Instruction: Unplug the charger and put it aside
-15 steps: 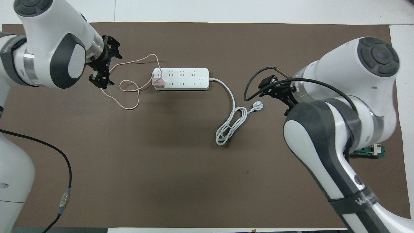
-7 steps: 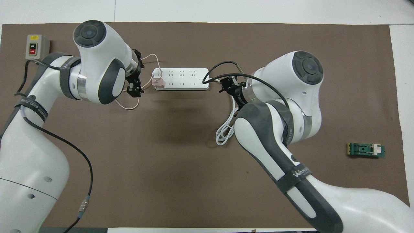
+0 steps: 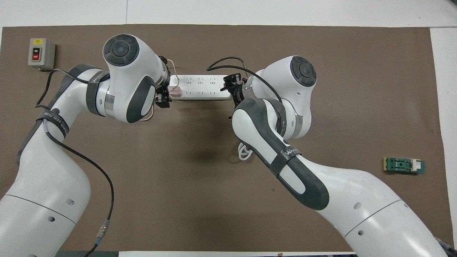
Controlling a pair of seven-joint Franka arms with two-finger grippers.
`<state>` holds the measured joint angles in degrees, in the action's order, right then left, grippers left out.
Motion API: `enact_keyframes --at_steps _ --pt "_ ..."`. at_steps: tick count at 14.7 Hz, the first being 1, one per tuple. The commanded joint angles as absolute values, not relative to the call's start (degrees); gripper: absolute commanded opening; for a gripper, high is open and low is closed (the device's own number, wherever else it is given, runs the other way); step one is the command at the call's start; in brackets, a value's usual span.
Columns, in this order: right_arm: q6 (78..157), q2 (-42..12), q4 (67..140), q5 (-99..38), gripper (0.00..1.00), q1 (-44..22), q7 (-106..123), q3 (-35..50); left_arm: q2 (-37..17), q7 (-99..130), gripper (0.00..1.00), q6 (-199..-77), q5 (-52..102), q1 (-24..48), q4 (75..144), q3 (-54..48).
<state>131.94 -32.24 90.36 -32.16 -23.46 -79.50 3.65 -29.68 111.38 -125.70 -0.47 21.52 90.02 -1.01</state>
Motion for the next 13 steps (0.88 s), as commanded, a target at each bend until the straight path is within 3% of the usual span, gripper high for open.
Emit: enact_keyframes --at_steps 1,4,10,11,12,13 --pt "131.84 -36.21 85.25 -36.2 1.0 -23.99 -81.3 3.6 -28.92 112.85 1.0 -129.02 -1.41 22.32 93.07 -0.09" --pt "130.52 -43.49 77.19 -36.83 1.0 -23.82 -83.75 3.6 -28.3 112.85 0.96 -129.11 -1.67 22.85 94.83 0.09" --pt "128.23 -50.44 67.25 -36.83 1.0 -23.47 -86.22 3.6 -28.3 113.2 0.88 -129.2 -1.85 23.47 94.83 -0.09" --pt "128.15 -50.62 66.8 -36.83 1.0 -23.38 -86.22 3.6 -28.21 113.2 0.82 -129.2 -1.85 23.64 94.92 -0.09" --pt "128.14 -50.8 66.8 -36.74 1.0 -23.29 -86.13 3.52 -28.21 113.12 0.66 -129.29 -1.85 23.73 94.92 -0.09" --pt "128.23 -50.89 66.8 -36.74 1.0 -23.2 -86.13 3.52 -28.21 113.12 0.33 -129.55 -1.85 23.73 94.92 -0.09"
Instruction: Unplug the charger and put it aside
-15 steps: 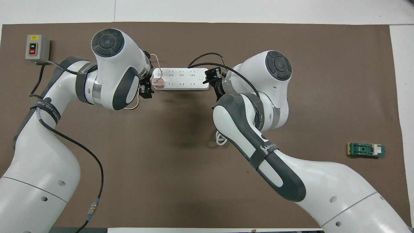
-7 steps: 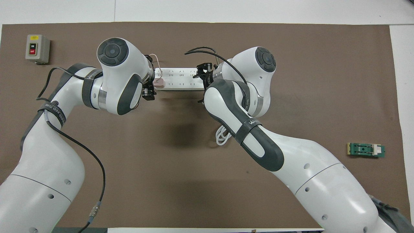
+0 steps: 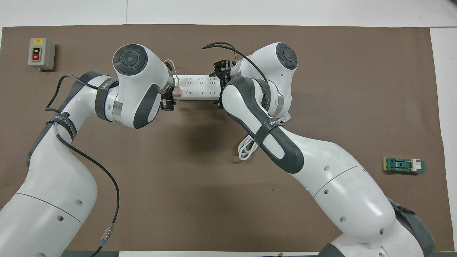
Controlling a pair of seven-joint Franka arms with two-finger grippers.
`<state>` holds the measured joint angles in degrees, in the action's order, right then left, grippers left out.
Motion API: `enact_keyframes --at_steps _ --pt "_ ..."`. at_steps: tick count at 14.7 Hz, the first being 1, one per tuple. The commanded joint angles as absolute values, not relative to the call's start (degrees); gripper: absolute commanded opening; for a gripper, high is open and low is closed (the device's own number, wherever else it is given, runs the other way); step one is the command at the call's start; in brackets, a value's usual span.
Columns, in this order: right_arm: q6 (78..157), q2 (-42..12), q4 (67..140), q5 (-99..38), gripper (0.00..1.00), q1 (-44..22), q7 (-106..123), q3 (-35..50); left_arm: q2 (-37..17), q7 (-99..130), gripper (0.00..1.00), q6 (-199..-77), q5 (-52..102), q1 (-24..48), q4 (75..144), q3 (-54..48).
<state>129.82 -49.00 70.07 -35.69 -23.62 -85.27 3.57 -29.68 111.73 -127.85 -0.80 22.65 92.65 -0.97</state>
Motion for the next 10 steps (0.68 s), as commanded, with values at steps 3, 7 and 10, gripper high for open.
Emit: enact_keyframes --at_steps 3,7,10 --pt "128.06 -51.94 65.4 -36.3 1.0 -23.03 -85.96 3.52 -28.3 113.03 0.0 -129.73 -1.85 23.73 94.92 -0.09" --pt "128.14 -52.91 64.87 -36.21 1.0 -22.85 -84.82 3.25 -28.13 112.76 0.0 -131.04 -1.93 23.73 95.89 -0.09" --pt "128.41 -53.7 64.69 -36.3 1.0 -22.59 -83.41 3.25 -28.12 112.59 0.0 -131.22 -1.93 23.64 95.98 -0.09"
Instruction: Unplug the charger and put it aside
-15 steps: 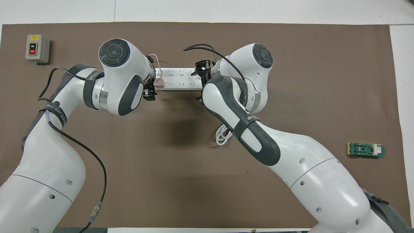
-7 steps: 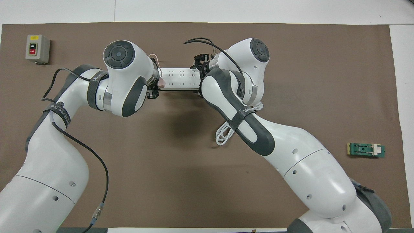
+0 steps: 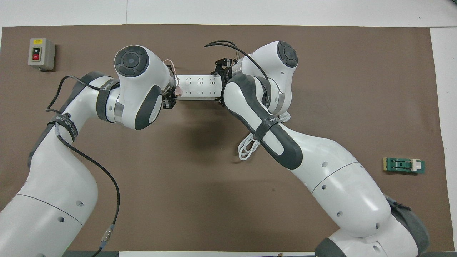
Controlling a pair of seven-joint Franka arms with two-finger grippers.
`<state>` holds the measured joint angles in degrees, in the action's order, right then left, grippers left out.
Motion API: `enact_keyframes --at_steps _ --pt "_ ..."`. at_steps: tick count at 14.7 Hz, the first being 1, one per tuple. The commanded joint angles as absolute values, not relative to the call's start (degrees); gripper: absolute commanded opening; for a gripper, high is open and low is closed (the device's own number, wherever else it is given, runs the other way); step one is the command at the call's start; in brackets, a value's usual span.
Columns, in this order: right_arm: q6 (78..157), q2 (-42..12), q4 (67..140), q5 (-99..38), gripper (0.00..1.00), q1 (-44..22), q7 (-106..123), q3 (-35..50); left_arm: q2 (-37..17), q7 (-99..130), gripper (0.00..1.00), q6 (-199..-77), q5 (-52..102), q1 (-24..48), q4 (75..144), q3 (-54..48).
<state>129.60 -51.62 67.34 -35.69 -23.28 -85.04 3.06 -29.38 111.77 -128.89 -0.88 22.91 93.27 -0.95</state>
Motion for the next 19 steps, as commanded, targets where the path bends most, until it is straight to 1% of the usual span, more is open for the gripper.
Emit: enact_keyframes --at_steps 1,4,5,6,7,8,9,12,15,16,19 --pt "128.5 -53.7 64.77 -36.3 1.0 -22.59 -82.8 3.25 -28.12 112.59 0.0 -131.48 -1.93 23.64 96.06 -0.09" --pt "129.02 -54.14 64.78 -36.3 1.0 -22.59 -82.53 3.25 -28.12 112.59 0.0 -131.57 -1.93 23.64 96.06 -0.09" --pt "129.28 -54.23 64.86 -36.3 0.97 -22.59 -82.53 3.25 -28.12 112.59 0.0 -131.57 -1.93 23.64 96.06 -0.09" --pt "129.98 -54.23 65.04 -36.47 0.89 -22.59 -82.53 3.25 -28.12 112.5 0.0 -131.49 -1.93 23.56 96.06 -0.09" --pt "130.6 -54.23 65.3 -36.56 0.67 -22.59 -82.44 3.25 -28.12 112.33 0.0 -131.48 -1.93 23.55 96.06 -0.09" --pt "130.78 -54.32 65.39 -36.56 0.5 -22.59 -82.44 3.25 -28.12 112.32 0.0 -131.48 -1.93 23.47 95.98 -0.09" --pt "130.78 -54.4 65.39 -36.65 0.41 -22.59 -82.44 3.25 -28.12 112.32 0.0 -131.48 -1.93 23.38 95.98 -0.09" --pt "130.78 -54.4 65.48 -36.65 0.4 -22.59 -82.35 3.25 -28.13 111.88 0.0 -129.83 -2.11 23.12 94.23 -0.09" --pt "130.87 -54.4 65.48 -36.65 0.4 -22.68 -82.35 3.25 -28.13 111.01 0.0 -123.33 -3.08 22.07 89.04 -0.09" --pt "130.87 -54.4 65.39 -36.65 0.4 -22.59 -82.35 3.16 -27.52 110.92 0.0 -122.44 -3.08 21.19 88.86 -0.09" --pt "130.87 -54.4 65.39 -36.47 0.4 -22.68 -82.18 3.16 -22.43 108.56 0.0 -118.93 -2.73 19.35 88.86 0.09"
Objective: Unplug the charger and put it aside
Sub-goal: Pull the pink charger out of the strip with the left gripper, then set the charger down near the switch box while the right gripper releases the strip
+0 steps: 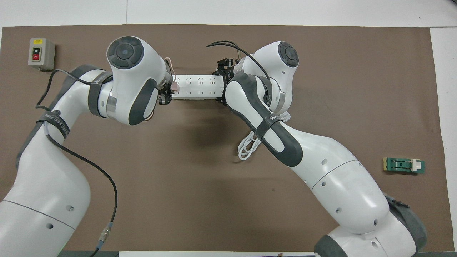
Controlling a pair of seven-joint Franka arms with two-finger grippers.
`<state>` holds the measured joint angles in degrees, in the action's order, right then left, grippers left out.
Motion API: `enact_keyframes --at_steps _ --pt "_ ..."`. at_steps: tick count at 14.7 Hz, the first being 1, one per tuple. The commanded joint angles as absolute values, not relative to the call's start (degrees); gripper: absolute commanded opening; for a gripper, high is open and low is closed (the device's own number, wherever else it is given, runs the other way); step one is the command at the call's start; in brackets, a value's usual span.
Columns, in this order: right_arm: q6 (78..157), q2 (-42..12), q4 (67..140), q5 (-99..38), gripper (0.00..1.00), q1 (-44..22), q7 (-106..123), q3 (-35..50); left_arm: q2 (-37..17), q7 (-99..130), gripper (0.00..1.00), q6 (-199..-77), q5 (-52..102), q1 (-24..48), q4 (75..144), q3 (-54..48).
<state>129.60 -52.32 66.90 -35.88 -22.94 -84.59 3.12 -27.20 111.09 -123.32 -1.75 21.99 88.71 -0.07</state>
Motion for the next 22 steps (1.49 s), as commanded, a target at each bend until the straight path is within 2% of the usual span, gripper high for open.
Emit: enact_keyframes --at_steps 1,4,5,8,14,19,20,21,22 --pt "130.87 -54.4 65.48 -36.47 0.4 -22.68 -82.18 3.16 -21.28 106.02 0.0 -116.57 -2.55 17.77 88.77 -0.35" --pt "130.78 -54.4 65.39 -36.21 0.43 -22.76 -82.18 3.16 -17.06 94.97 0.0 -108.75 -0.98 13.12 88.86 -0.44" --pt "130.78 -54.4 65.39 -36.12 0.54 -22.85 -82.18 3.08 -15.66 89.7 0.0 -106.28 0.51 10.75 88.77 -0.44" --pt "130.43 -53.36 65.39 -36.12 1.0 -22.85 -82.62 3.08 -11.79 73.71 0.0 -99.34 1.76 2.84 88.86 -0.18" --pt "126.05 -43.79 69.68 -35.86 1.0 -21.53 -82.79 1.76 -10.55 51.43 0.0 -97.73 1.85 -10.01 89.56 -0.09" --pt "115.24 -36.93 69.87 -33.41 1.0 -20.57 -81.65 -2.28 -6.16 51.5 0.0 -108.44 1.93 -8.35 100.97 -0.53" --pt "113.92 -35.7 69.96 -31.92 1.0 -20.04 -81.04 -2.29 -5.8 50.98 0.38 -108.54 1.93 -8.18 101.33 -0.44" --pt "112.08 -34.29 69.96 -30.51 1.0 -19.6 -80.17 -2.29 -5.8 50.89 0.99 -108.2 1.93 -8.17 101.34 -0.44" --pt "109.1 -32.28 69.96 -29.11 1.0 -19.08 -78.33 -2.46 -5.8 50.98 1.0 -107.93 1.85 -8.09 101.08 -0.44"
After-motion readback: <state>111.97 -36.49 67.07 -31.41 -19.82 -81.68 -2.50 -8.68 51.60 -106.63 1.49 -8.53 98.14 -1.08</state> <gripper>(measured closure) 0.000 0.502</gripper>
